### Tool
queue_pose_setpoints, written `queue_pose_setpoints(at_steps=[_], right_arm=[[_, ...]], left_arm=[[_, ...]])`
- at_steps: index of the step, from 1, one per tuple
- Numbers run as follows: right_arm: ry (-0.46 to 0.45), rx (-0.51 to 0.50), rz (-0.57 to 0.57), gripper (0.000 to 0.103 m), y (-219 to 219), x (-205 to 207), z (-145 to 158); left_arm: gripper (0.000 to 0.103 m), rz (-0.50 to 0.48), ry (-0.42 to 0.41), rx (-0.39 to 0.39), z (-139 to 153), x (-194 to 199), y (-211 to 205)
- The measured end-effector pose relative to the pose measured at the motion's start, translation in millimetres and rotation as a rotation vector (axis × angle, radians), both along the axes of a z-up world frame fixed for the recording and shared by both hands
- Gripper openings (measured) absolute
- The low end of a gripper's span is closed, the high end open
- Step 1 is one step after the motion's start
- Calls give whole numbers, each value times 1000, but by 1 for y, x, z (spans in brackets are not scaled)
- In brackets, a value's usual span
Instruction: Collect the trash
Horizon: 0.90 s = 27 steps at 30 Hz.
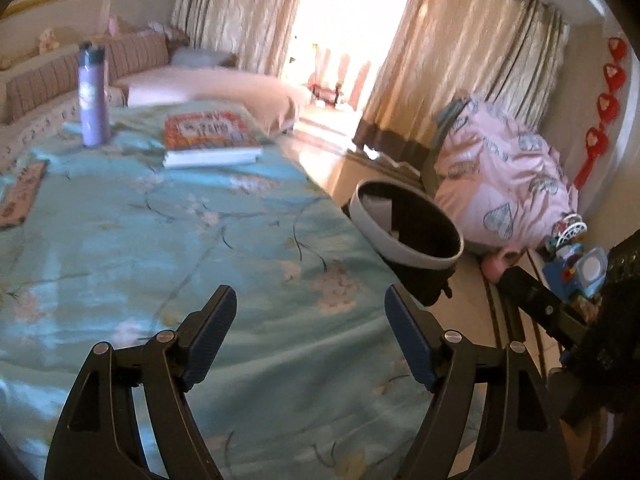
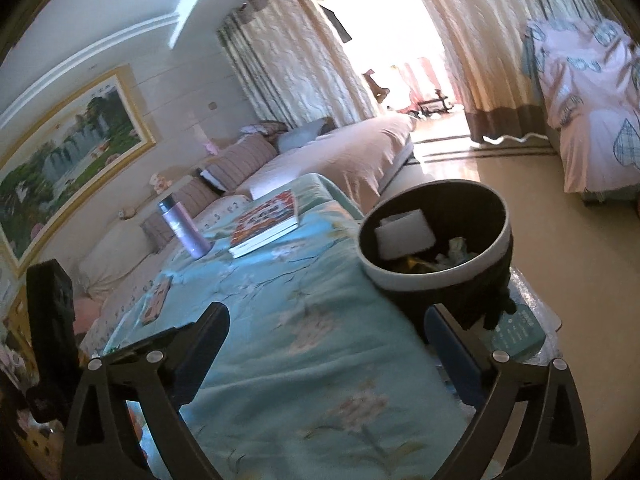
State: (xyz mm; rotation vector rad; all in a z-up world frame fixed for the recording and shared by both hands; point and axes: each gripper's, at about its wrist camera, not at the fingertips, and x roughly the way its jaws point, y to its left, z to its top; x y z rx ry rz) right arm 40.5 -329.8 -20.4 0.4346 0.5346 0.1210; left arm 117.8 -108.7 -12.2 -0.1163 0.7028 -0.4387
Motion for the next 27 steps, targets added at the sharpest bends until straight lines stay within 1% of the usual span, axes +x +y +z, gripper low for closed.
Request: queue_pose_setpoints(at_steps=[2,3,4,5,6,8,10,13,15,20,27], right_arm=[[-36,-29,3,99,8,-7,13],[-67,-51,1,99,13,-13,21],[-107,-77,-7,99,17,-20,30],[-155,-105,-22,100,21,-28,40],[-202,-130,-37,103,26,-37,47],[-280,-185,-71,103,35,-53,55],[-303,-243,-105,103,43,-61,53],[-291,-307,-120,103,52,-60,40],[-267,-327,-125,103,56,-56,29],[-246,-305,-127,103,50,-52,9],[-233,-290,-132,103,49,-58,-1]], left_arm=[[83,18,-53,-2,10,-13,7],[90,27,-80,-7,15,-20,12],[97,43,-110,-11,19,-28,17],[100,66,-141,-10,21,-36,22],[103,90,-175,-7,22,-44,27],[103,130,-232,0,22,-55,35],[103,158,-271,22,19,-63,38],[103,194,-302,52,11,-68,42],[103,209,-306,60,5,-69,44],[103,236,-323,84,-6,-75,49],[103,254,-347,128,-12,-82,46]])
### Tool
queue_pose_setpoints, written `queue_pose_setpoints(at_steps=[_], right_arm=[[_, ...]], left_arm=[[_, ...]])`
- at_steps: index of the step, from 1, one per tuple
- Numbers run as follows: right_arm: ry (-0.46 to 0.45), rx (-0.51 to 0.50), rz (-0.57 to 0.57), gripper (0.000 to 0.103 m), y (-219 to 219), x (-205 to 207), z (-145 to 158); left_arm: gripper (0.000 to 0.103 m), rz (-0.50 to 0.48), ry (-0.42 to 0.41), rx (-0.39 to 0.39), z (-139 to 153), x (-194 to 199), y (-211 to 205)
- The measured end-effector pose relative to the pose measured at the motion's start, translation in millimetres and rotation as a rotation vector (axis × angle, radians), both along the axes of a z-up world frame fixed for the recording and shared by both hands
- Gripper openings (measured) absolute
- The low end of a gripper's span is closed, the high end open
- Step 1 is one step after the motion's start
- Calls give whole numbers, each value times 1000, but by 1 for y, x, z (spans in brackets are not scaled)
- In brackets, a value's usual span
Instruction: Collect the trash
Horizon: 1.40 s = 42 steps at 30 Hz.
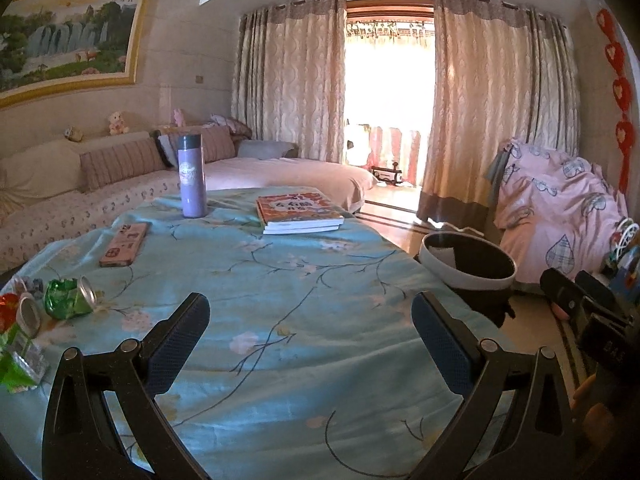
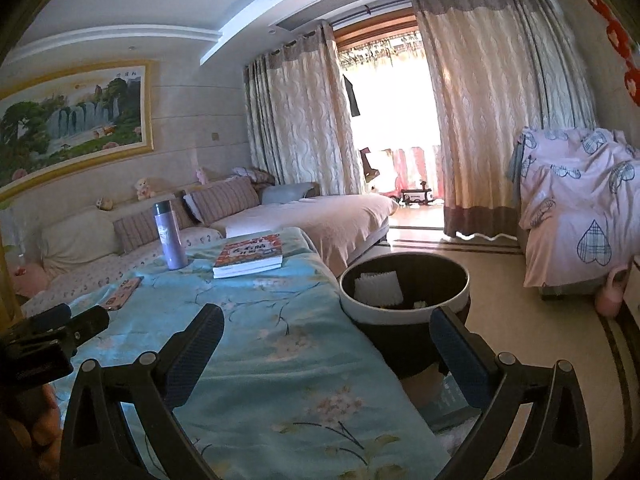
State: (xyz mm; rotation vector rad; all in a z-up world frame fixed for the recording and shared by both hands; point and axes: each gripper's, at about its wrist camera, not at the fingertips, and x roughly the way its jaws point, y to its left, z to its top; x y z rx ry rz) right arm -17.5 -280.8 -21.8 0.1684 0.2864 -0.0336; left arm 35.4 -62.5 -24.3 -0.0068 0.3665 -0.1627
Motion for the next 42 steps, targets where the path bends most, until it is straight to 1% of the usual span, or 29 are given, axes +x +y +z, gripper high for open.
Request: queue_pose_setpoints(at_steps=[5,12,19,28,42], right_arm=[[17,-13,8,103,2,-1,-4],[25,-11,29,103,4,-1,-6],[17,-14,46,103,7,-4,-5],[4,-26,61,103,11,-4,-4],[-3,-6,69,103,8,-4,-3]], left_arm=[[103,6,-12,26,0,-5,-2],[103,6,-12,41,-1,-7,-5],[103,11,-25,57,-1,-10,-8],[103,10,-23,59,-1,-9,-9],[103,17,-32,63,-3,-12,-9]])
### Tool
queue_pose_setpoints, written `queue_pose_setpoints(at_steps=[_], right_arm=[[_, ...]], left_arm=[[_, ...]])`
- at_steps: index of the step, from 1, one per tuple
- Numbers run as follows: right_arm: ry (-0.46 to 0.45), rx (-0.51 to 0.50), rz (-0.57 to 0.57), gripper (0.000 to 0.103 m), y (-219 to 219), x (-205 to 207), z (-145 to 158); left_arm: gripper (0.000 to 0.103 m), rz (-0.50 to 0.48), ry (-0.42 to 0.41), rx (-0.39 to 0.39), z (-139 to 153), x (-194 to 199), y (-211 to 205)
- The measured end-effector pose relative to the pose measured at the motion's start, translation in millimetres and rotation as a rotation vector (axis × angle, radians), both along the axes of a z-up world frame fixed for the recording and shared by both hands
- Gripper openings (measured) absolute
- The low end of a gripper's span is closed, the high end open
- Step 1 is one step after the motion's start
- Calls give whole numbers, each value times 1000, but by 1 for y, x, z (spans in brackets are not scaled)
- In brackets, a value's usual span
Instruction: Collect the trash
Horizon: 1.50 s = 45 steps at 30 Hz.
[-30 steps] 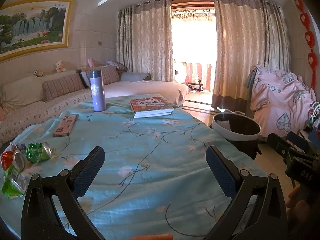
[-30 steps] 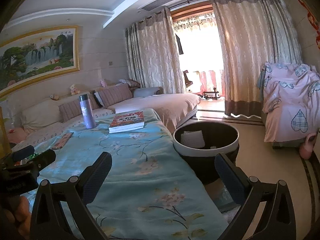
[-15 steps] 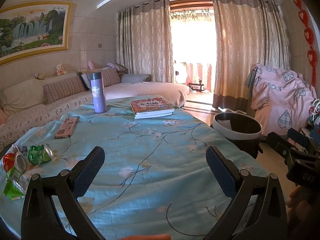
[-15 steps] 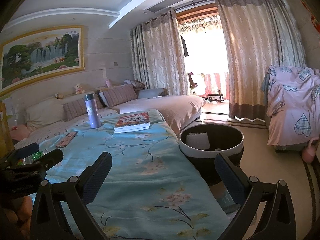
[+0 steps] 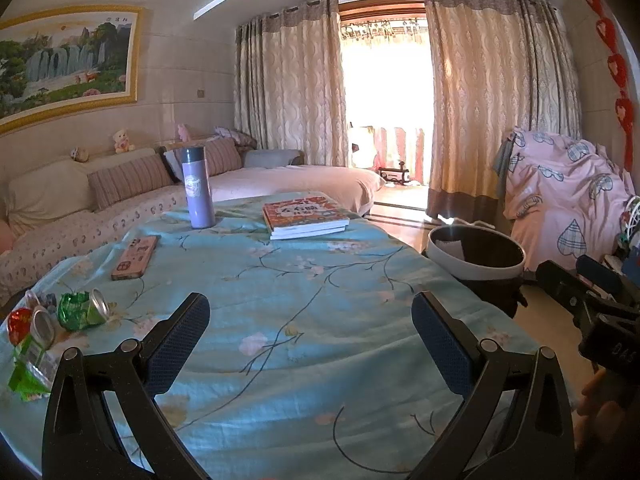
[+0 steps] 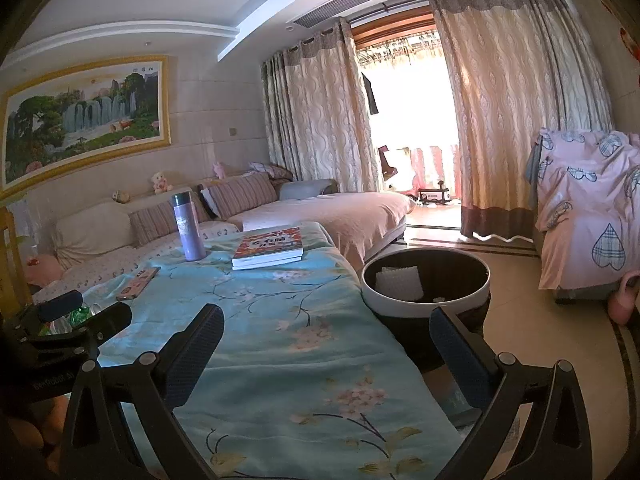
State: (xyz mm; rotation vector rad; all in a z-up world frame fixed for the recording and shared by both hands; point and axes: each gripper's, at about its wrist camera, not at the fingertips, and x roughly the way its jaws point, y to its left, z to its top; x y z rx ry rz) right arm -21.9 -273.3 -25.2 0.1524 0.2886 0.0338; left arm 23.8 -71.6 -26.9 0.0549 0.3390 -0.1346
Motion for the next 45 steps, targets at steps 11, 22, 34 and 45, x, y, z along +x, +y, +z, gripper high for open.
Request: queue_pose_setpoints(at_steps=[11,22,34,45], right_arm=[[2,3,5,103,2,0,-1],[3,6,15,103,5,0,-2],[5,12,18,103,6,0,-3],[5,14,20,103,7,0,-4]], left_arm=[[103,-4,4,-2,1,0,-1],[103,-1,11,1,0,2,-1],[103,0,18,1,-2,4,0],[103,-1,20,1,-2,4,0]])
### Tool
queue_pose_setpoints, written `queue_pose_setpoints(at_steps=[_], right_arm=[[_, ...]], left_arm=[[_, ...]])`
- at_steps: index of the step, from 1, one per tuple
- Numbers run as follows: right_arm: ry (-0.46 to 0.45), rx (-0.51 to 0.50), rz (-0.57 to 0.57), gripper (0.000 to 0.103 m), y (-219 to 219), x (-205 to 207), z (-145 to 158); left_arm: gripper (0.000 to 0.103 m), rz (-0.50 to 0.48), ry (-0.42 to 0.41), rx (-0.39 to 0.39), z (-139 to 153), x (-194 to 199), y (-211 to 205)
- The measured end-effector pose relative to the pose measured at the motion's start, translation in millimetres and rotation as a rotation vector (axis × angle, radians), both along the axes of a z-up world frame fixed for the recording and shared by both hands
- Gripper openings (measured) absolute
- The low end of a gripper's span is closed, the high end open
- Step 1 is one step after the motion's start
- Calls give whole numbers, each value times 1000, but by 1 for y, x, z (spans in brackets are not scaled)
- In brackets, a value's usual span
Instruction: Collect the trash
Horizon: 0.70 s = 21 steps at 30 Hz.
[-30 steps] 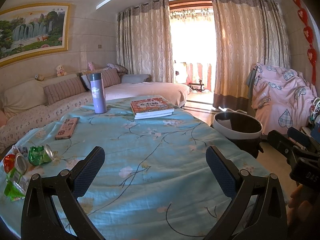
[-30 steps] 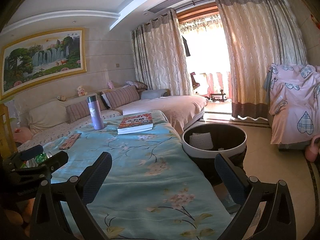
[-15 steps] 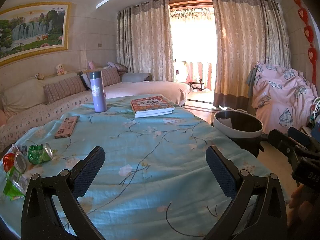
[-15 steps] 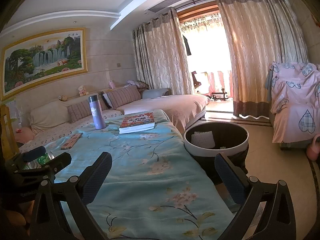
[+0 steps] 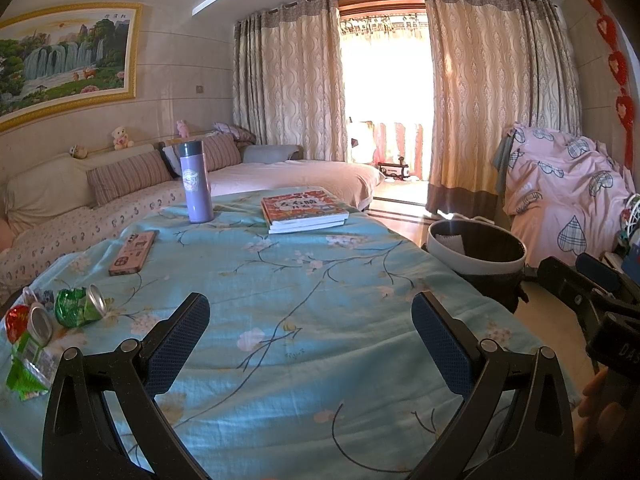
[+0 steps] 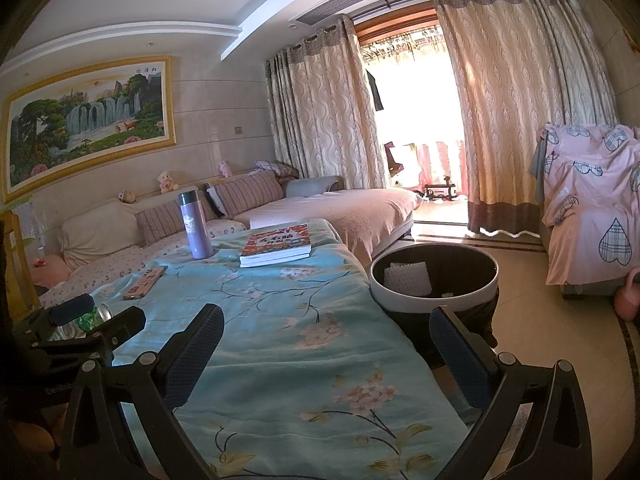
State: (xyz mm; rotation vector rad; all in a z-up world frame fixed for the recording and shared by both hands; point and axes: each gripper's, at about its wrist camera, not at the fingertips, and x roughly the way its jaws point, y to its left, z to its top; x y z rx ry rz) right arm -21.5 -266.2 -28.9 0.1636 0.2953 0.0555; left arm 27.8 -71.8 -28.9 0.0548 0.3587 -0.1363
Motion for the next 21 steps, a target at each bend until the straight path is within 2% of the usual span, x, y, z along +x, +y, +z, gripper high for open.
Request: queue_pose_setpoints(at_steps=[21], right_arm=[[14,25,16,103,-1,0,-4]], left_arm=[[103,-11,30,3,-5,7,-3]])
